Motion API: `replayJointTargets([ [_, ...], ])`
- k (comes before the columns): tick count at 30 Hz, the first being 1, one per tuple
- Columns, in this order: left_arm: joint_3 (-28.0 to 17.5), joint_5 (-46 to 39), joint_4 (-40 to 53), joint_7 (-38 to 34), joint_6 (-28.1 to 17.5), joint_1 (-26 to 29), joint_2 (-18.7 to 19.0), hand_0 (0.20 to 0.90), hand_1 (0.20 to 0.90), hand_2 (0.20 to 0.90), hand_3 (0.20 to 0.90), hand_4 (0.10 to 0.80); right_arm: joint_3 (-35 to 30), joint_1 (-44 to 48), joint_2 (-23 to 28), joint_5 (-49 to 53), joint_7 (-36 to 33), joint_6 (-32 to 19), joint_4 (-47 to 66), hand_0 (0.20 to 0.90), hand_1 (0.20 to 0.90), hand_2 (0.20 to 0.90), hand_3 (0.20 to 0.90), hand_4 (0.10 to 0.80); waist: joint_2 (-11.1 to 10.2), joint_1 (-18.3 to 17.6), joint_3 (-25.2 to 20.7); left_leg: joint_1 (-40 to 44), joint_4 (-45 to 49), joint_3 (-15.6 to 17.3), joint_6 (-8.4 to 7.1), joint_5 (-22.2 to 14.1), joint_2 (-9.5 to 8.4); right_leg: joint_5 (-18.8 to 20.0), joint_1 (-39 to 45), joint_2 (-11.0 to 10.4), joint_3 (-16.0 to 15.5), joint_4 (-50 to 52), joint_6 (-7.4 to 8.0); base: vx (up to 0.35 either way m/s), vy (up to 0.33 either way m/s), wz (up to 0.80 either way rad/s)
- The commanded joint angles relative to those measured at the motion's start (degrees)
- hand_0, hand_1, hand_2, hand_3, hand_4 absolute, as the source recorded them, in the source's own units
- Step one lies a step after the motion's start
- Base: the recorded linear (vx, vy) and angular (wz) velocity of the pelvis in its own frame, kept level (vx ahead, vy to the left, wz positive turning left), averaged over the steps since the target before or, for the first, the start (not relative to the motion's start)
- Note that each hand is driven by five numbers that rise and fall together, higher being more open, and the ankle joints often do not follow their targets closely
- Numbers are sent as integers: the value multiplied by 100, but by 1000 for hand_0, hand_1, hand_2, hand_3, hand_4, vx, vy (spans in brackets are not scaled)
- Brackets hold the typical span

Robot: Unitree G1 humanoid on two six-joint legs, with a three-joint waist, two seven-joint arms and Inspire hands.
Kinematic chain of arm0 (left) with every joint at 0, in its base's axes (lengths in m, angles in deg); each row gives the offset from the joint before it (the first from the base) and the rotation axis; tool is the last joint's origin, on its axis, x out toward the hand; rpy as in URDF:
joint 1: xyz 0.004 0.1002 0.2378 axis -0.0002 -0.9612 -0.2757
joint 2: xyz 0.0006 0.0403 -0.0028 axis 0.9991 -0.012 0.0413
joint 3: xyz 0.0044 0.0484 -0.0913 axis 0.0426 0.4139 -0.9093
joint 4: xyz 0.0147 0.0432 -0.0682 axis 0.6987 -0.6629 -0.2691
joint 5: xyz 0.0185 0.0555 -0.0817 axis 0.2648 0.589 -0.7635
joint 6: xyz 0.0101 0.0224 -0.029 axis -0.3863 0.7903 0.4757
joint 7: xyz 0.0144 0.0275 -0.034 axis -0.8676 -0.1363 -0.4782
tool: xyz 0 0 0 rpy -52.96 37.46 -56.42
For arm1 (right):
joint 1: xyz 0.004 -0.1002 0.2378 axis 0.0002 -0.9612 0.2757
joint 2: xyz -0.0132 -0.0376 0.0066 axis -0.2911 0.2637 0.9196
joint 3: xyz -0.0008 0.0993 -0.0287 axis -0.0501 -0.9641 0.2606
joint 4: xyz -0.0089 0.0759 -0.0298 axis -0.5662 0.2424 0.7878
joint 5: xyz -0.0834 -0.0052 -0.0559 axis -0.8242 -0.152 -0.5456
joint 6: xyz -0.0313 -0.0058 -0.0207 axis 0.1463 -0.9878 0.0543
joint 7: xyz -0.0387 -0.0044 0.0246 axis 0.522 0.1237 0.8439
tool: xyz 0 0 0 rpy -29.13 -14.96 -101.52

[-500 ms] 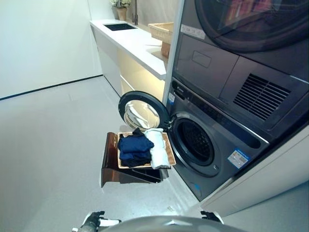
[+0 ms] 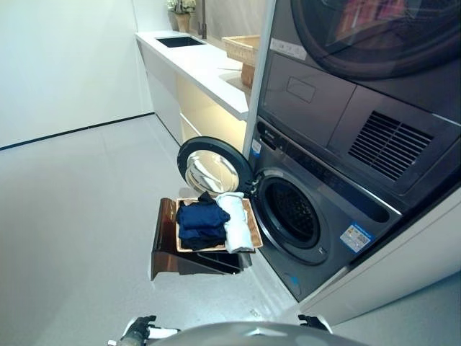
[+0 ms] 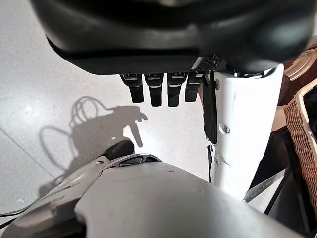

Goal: Pick up the clothes and place them into the washing machine

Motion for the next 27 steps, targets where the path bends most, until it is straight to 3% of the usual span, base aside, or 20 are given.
replayJointTargets([
  [1,183,168,-296,-6,-107,404,-313,900,900,900,900,800,231,466,51,-245,17,52,-299,900,900,900,900,800,216,95,330,-257,-12,-369,-146,39,-190,-489,526,356,-304,143,-3,0,0,0],
  [22,106,-125,-240,-25,-75,565,-241,900,900,900,900,800,177,512,101,-131,11,48,-260,900,900,900,900,800,282,47,434,-136,-12,-299,-175,154,25,-810,368,617,-184,515,-210,28,-42,-1],
  [25,-23,-294,-240,-36,-55,649,-156,900,900,900,900,800,291,640,97,-227,27,42,-216,900,900,900,900,800,94,198,624,-603,911,-422,-141,132,168,-908,299,696,-42,644,-368,28,-198,-12],
  [27,-149,-438,-237,-50,-49,646,-119,900,900,900,900,800,293,647,104,-208,27,30,-140,900,900,900,900,800,-42,330,792,-1136,1962,-733,-50,383,274,-938,397,765,39,650,-484,35,-235,-33],
])
